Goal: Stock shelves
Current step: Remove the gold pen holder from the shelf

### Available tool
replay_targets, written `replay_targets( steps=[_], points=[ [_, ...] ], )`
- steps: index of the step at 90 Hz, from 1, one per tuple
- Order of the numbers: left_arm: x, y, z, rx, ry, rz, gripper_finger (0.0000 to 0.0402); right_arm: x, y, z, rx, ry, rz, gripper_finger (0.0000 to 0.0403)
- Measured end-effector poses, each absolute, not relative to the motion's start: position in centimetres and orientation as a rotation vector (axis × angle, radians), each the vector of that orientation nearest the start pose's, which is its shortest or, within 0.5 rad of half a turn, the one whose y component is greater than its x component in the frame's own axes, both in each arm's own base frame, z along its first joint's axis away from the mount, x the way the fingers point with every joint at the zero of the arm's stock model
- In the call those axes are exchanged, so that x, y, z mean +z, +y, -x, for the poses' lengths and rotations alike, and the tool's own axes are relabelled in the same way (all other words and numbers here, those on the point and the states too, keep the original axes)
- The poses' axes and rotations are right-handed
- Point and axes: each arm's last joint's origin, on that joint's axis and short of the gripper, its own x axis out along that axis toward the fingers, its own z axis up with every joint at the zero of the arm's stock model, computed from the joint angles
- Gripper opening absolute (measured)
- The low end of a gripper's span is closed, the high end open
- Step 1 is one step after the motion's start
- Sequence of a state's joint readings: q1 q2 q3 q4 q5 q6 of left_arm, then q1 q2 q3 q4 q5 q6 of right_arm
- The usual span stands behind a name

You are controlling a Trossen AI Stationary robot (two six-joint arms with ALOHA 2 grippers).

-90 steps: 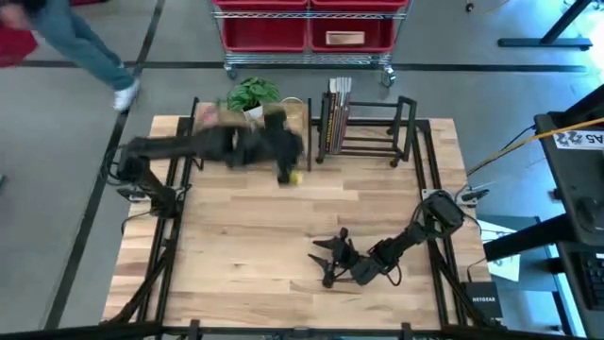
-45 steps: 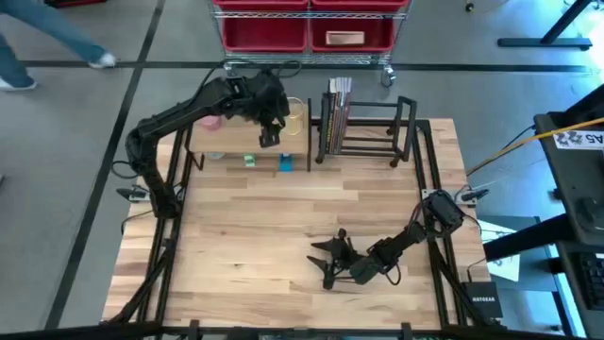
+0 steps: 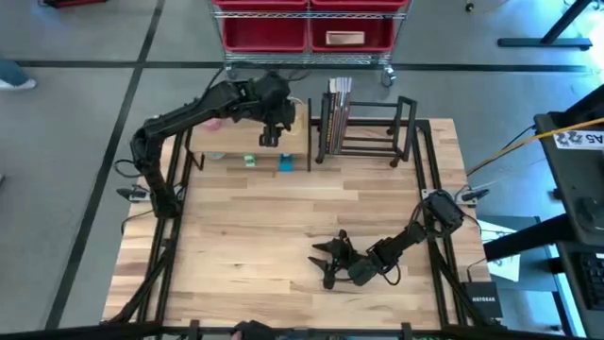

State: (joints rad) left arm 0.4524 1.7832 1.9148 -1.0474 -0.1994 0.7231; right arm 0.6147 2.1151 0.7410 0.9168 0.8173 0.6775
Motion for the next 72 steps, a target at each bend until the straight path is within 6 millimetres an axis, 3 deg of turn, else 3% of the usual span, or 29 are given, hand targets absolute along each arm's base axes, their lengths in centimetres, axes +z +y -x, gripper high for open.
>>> replay_targets(
  steps=[43,57,72],
  points=[
    [33.8,19.7,-34.9,0.257,1.153,-0.446,0.0233,6.0,18.1,-29.1,-0.289,0.282,-0.393,0.0186],
    [33.3,19.7,-35.2,0.239,1.149,-0.402,0.0184,6.0,18.0,-29.0,-0.294,0.286,-0.401,0.0186],
    [33.3,19.0,-35.6,0.229,1.145,-0.408,0.0101,6.0,18.0,-29.1,-0.295,0.286,-0.401,0.0186]
  ],
)
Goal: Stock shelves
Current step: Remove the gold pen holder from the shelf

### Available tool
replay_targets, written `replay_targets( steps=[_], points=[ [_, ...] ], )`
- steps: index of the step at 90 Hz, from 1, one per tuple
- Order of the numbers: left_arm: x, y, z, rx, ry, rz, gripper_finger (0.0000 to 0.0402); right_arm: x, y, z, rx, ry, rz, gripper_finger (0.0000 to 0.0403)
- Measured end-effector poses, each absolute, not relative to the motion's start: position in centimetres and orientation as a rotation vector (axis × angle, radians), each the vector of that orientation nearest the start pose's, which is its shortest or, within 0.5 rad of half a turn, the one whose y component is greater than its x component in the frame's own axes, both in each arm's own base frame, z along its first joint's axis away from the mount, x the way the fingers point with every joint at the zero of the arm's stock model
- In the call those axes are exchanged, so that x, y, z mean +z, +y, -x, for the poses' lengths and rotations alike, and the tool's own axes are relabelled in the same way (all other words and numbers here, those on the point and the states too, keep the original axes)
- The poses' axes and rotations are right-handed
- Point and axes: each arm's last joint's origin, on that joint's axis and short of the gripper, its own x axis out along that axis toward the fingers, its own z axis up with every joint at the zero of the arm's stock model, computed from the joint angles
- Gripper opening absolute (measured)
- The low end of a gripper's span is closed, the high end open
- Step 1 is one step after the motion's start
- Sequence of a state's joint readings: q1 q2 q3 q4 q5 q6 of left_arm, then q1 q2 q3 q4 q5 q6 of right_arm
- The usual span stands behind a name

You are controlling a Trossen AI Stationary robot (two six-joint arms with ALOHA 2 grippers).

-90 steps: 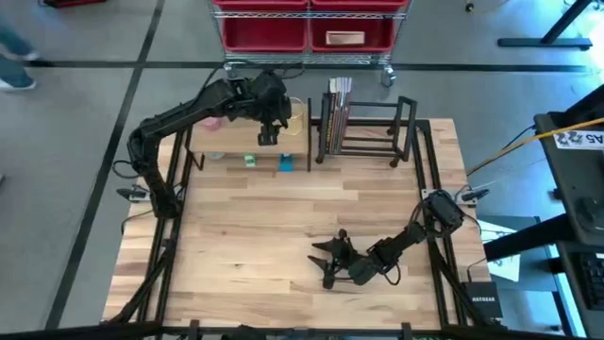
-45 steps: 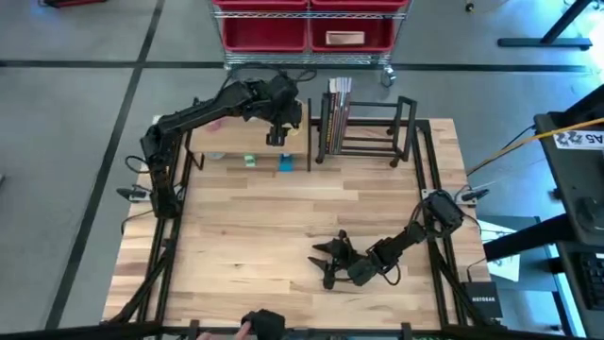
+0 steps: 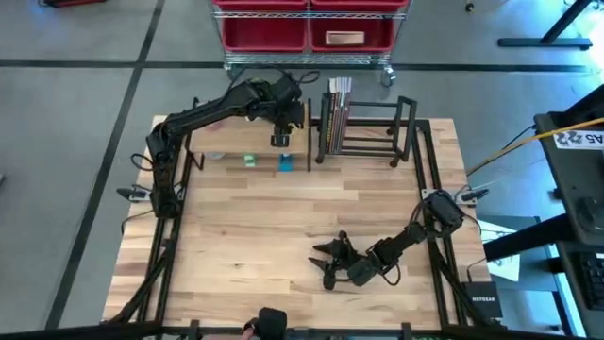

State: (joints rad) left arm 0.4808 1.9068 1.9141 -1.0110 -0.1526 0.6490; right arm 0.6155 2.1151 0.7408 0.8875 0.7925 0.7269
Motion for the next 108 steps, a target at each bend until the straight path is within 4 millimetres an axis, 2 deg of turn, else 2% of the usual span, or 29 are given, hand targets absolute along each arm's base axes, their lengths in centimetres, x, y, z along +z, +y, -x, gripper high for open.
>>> replay_targets(
  steps=[17,29,39,56,73,86,108],
  points=[
    [33.4,17.2,-36.4,0.219,1.157,-0.454,0.001,5.9,18.0,-29.0,-0.296,0.288,-0.399,0.0186],
    [33.9,15.1,-36.9,0.23,1.166,-0.523,0.0005,5.9,18.0,-29.0,-0.3,0.292,-0.393,0.0186],
    [35.2,12.7,-36.8,0.253,1.148,-0.596,0.0001,5.9,18.0,-29.0,-0.301,0.293,-0.391,0.0186],
    [38.0,8.1,-34.9,0.283,1.125,-0.63,0.0,5.9,17.9,-29.0,-0.332,0.28,-0.376,0.0186],
    [40.3,3.1,-31.4,0.286,1.111,-0.489,0.0,5.9,17.7,-29.0,-0.364,0.262,-0.352,0.0186],
    [41.3,-1.1,-28.7,0.21,1.106,-0.295,0.0,5.9,17.7,-29.0,-0.365,0.262,-0.348,0.0186],
    [40.9,-8.7,-25.5,0.105,1.207,0.007,0.0,5.9,16.9,-29.5,-0.373,0.272,-0.329,0.0186]
  ],
)
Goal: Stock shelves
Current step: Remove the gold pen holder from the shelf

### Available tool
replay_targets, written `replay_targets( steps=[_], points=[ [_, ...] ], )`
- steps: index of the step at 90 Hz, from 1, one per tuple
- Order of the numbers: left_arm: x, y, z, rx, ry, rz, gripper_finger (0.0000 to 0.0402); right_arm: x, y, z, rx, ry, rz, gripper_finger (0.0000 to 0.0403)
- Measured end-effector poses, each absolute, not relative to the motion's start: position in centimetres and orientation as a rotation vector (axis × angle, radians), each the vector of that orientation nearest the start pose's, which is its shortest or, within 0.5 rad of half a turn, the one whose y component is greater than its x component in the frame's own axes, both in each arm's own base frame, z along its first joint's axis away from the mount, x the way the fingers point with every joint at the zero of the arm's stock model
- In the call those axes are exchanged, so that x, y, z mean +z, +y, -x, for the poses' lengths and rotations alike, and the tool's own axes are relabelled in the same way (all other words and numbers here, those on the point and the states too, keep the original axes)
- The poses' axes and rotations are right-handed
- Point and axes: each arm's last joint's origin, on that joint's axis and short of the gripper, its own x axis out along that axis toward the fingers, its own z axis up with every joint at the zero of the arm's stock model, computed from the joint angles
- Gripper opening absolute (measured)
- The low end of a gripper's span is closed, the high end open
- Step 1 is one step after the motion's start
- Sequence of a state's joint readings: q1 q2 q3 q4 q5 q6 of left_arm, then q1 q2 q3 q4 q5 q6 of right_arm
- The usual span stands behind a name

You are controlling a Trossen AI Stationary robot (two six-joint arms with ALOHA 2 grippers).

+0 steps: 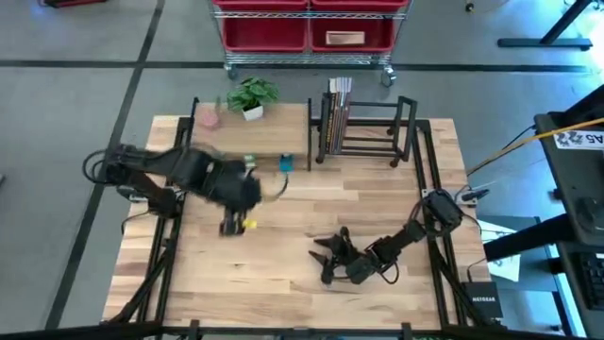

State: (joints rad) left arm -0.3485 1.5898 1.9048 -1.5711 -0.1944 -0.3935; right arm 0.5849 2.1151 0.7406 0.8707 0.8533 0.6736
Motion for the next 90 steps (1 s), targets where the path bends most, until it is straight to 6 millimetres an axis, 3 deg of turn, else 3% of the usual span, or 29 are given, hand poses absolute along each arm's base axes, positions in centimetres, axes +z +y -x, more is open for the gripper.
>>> replay_targets(
  steps=[11,24,40,60,75,90],
  points=[
    [39.2,-12.9,-24.4,0.083,1.24,0.103,0.0,5.9,16.1,-30.0,-0.385,0.277,-0.334,0.0186],
    [35.4,-17.7,-22.1,0.13,1.313,0.162,0.0,5.8,15.3,-30.5,-0.376,0.294,-0.327,0.0186],
    [30.1,-20.8,-18.9,0.279,1.382,0.234,0.0,5.8,14.9,-30.8,-0.344,0.315,-0.343,0.0186],
    [26.0,-21.4,-16.0,0.321,1.378,0.387,0.0,5.8,14.8,-30.9,-0.339,0.313,-0.349,0.0186],
    [24.7,-19.7,-13.2,0.417,1.368,0.426,0.0,5.9,14.8,-30.9,-0.334,0.311,-0.352,0.0186],
    [23.7,-18.6,-11.9,0.491,1.328,0.455,0.0,5.9,14.8,-30.9,-0.331,0.308,-0.356,0.0186]
  ],
)
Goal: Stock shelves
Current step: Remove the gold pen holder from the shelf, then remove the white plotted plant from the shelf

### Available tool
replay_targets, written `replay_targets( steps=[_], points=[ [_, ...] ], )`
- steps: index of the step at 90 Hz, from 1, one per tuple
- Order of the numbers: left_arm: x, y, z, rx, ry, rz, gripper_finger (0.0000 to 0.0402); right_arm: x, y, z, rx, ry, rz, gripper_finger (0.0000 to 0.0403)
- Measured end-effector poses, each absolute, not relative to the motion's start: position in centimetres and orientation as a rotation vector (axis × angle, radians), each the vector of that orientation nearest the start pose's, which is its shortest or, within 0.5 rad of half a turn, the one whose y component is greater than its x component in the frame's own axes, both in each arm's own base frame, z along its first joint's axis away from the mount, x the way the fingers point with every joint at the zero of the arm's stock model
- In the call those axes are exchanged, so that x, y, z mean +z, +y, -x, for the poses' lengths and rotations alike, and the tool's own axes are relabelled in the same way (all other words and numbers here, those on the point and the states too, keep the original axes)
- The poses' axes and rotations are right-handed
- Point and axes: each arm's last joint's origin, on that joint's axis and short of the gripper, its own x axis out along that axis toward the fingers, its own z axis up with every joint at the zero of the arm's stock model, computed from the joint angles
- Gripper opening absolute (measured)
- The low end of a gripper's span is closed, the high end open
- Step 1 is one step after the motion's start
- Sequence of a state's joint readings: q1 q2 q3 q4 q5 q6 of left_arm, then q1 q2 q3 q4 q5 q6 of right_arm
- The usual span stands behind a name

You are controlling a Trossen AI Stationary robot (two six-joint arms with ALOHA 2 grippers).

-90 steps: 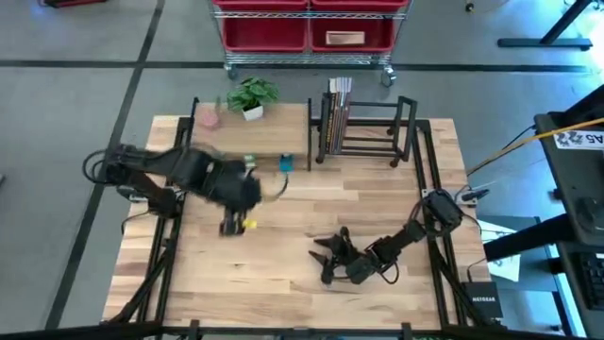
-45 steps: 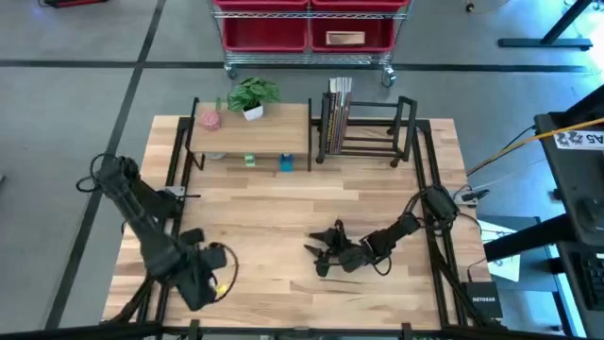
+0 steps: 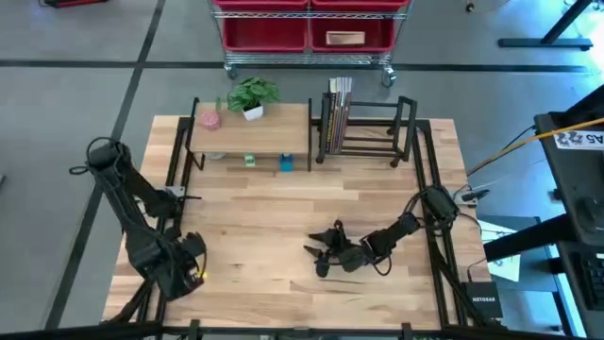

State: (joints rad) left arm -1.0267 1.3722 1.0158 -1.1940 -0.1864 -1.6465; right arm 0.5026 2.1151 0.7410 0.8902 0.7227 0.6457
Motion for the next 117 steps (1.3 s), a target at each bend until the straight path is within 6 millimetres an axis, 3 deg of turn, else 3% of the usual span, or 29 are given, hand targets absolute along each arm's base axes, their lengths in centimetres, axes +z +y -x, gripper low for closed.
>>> replay_targets(
  steps=[23,52,79,98,117],
  points=[
    [21.2,-17.9,-11.4,0.568,1.351,0.49,0.0,5.9,14.8,-31.0,-0.329,0.307,-0.359,0.0186],
    [21.0,-18.2,-11.5,0.525,1.341,0.498,0.0004,5.9,14.8,-31.0,-0.329,0.306,-0.361,0.0186],
    [21.0,-18.2,-11.5,0.529,1.343,0.505,0.0094,6.0,14.9,-31.0,-0.328,0.305,-0.363,0.0186],
    [22.5,-17.9,-11.3,0.491,1.422,0.611,0.0151,6.0,14.9,-31.0,-0.328,0.304,-0.363,0.0186],
    [25.6,-16.8,-11.6,0.399,1.434,0.767,0.016,6.0,14.9,-31.0,-0.329,0.304,-0.363,0.0186]
  ],
)
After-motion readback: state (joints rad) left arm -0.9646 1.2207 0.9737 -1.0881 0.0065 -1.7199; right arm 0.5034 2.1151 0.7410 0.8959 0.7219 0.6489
